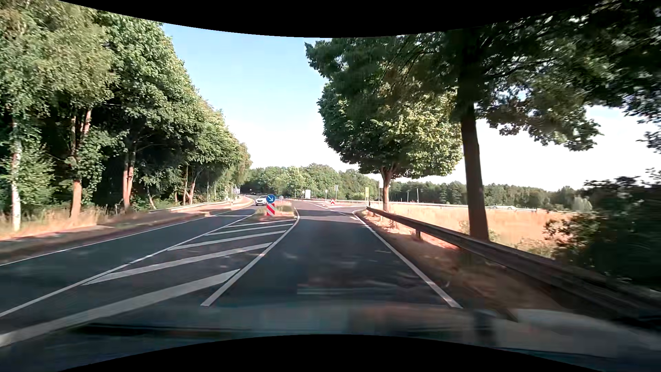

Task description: Follow the waypoints while adhering to traffic rules and regulations

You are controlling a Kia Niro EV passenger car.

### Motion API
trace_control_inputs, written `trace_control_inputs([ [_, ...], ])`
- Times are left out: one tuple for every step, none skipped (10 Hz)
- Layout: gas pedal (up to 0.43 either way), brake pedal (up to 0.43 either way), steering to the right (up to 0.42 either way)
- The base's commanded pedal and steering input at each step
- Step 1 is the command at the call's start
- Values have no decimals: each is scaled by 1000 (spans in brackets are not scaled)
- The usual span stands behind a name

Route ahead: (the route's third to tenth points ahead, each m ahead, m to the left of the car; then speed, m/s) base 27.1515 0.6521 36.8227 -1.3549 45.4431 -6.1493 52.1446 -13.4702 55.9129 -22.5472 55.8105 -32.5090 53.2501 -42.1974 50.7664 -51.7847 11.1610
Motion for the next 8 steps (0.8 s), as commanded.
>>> trace_control_inputs([
  [169,0,-11],
  [169,0,-10],
  [157,0,-10],
  [130,0,-9],
  [87,0,-9],
  [87,0,-9],
  [87,0,-8],
  [67,0,-8],
])
